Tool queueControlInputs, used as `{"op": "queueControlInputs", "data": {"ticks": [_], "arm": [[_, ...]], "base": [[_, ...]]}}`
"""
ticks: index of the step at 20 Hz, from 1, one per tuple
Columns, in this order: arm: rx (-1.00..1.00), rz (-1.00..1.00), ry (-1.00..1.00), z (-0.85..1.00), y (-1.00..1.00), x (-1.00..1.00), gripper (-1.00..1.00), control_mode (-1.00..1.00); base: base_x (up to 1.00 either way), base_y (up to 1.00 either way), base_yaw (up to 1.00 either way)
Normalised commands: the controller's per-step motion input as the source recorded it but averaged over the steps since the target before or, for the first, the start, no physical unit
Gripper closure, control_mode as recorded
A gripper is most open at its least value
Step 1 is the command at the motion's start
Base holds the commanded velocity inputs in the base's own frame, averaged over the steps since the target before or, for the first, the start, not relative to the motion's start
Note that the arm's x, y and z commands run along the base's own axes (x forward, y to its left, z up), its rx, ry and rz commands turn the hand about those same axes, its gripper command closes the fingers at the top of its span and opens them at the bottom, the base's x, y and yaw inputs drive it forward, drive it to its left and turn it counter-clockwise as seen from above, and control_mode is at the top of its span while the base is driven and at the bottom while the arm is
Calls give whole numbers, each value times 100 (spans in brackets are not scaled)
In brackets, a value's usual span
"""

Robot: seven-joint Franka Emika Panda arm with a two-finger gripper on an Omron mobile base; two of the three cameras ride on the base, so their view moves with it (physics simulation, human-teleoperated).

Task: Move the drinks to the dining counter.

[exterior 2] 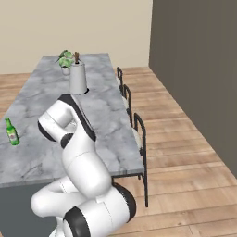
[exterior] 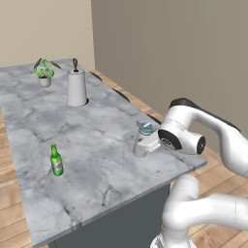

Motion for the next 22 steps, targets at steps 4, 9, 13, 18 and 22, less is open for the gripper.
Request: {"op": "queueControlInputs", "data": {"ticks": [4, 9, 13, 18, 22], "arm": [[0, 0, 3, -23, 5, 32, 100, -100], [0, 0, 4, -8, 0, 32, 100, -100], [0, 0, 0, -25, 9, 18, 100, -100], [0, 0, 3, -19, 2, 17, 100, -100], [0, 0, 1, -24, 5, 16, 100, -100]], "base": [[0, 0, 0], [0, 0, 0], [0, 0, 0], [0, 0, 0], [0, 0, 0]]}}
